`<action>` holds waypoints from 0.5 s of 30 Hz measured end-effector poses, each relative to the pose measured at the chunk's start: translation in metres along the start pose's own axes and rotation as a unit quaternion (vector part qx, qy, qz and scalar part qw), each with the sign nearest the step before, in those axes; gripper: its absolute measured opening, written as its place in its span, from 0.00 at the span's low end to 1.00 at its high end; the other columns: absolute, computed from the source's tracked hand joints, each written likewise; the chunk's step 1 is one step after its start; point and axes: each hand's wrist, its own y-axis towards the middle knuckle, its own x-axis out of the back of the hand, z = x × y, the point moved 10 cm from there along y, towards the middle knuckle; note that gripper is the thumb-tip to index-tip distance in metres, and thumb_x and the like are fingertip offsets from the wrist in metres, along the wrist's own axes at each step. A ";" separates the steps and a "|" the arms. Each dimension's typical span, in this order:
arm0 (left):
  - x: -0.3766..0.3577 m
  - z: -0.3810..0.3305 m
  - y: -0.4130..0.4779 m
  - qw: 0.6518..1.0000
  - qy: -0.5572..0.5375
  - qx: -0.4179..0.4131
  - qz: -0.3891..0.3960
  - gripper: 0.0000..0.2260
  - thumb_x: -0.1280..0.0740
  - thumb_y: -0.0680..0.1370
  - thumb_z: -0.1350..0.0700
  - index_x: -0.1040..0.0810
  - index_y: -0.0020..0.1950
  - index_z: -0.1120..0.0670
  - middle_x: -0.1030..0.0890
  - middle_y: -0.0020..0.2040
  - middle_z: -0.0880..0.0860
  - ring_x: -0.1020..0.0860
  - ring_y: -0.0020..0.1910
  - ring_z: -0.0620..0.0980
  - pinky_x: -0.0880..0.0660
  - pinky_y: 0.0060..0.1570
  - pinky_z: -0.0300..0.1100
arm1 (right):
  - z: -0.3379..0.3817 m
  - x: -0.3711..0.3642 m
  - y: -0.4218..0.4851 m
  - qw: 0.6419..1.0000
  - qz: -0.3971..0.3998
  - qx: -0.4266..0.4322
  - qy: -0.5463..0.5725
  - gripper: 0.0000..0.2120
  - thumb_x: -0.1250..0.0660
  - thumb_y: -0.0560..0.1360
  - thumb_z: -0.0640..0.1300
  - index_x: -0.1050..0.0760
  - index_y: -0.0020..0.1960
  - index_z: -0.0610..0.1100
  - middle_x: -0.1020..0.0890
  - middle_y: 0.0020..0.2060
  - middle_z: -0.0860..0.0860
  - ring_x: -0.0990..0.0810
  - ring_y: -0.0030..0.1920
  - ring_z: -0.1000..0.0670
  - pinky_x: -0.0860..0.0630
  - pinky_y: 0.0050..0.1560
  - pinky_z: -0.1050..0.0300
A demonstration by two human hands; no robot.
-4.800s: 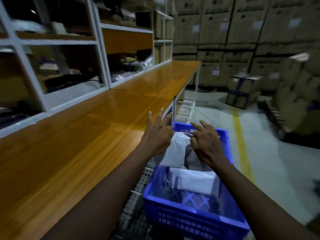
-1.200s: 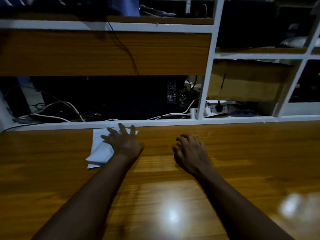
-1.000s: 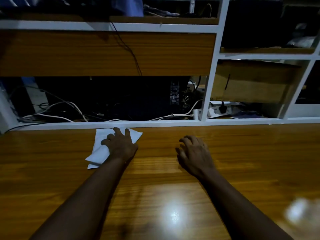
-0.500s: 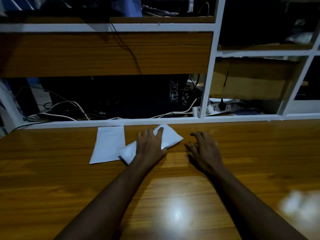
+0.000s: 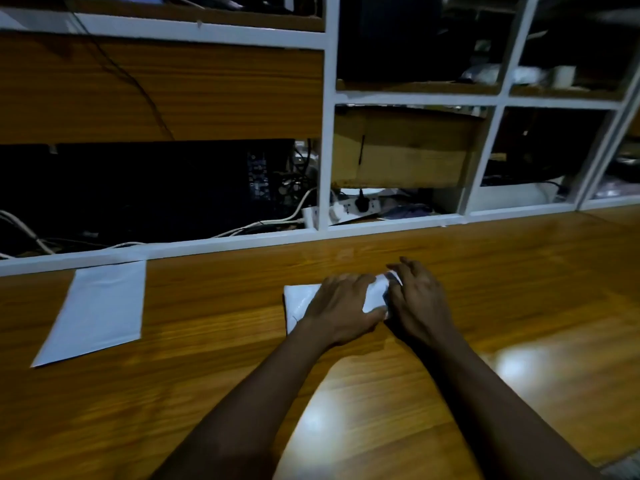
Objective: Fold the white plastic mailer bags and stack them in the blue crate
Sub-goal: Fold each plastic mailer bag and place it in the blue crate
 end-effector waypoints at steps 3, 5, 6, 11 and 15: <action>-0.009 -0.012 0.010 0.999 -0.040 -0.034 0.004 0.28 0.48 0.77 0.44 0.28 0.71 0.56 0.25 0.68 0.56 0.27 0.65 0.56 0.33 0.64 0.48 | 0.000 0.003 -0.008 0.999 0.024 -0.019 -0.026 0.30 0.53 0.75 0.55 0.32 0.72 0.45 0.29 0.71 0.45 0.32 0.70 0.43 0.29 0.62 0.45; -0.011 -0.005 0.016 0.998 -0.053 -0.036 -0.006 0.26 0.48 0.77 0.47 0.27 0.70 0.57 0.23 0.66 0.56 0.25 0.63 0.56 0.30 0.61 0.48 | 0.001 0.006 -0.012 0.999 0.029 -0.040 -0.023 0.28 0.55 0.75 0.54 0.32 0.71 0.46 0.28 0.69 0.46 0.31 0.68 0.42 0.30 0.60 0.43; -0.012 0.000 0.018 0.998 -0.048 -0.037 -0.009 0.25 0.48 0.77 0.48 0.26 0.69 0.57 0.23 0.66 0.56 0.25 0.62 0.56 0.29 0.61 0.47 | 0.001 0.006 -0.013 0.998 0.033 -0.049 -0.025 0.29 0.57 0.75 0.55 0.32 0.69 0.47 0.28 0.67 0.47 0.31 0.67 0.42 0.31 0.59 0.42; -0.016 0.031 0.022 0.998 0.058 -0.018 0.015 0.32 0.56 0.77 0.37 0.27 0.71 0.50 0.23 0.68 0.51 0.25 0.65 0.54 0.31 0.64 0.52 | -0.009 -0.007 -0.018 0.991 0.077 -0.092 -0.053 0.23 0.54 0.77 0.57 0.32 0.65 0.48 0.27 0.63 0.46 0.30 0.62 0.39 0.34 0.60 0.34; -0.012 0.058 0.013 0.994 0.103 0.032 0.022 0.34 0.61 0.76 0.34 0.30 0.73 0.46 0.25 0.69 0.49 0.27 0.66 0.53 0.35 0.64 0.47 | -0.024 -0.021 -0.017 0.982 0.118 -0.138 -0.061 0.29 0.57 0.74 0.59 0.31 0.66 0.49 0.28 0.64 0.43 0.31 0.61 0.35 0.36 0.59 0.29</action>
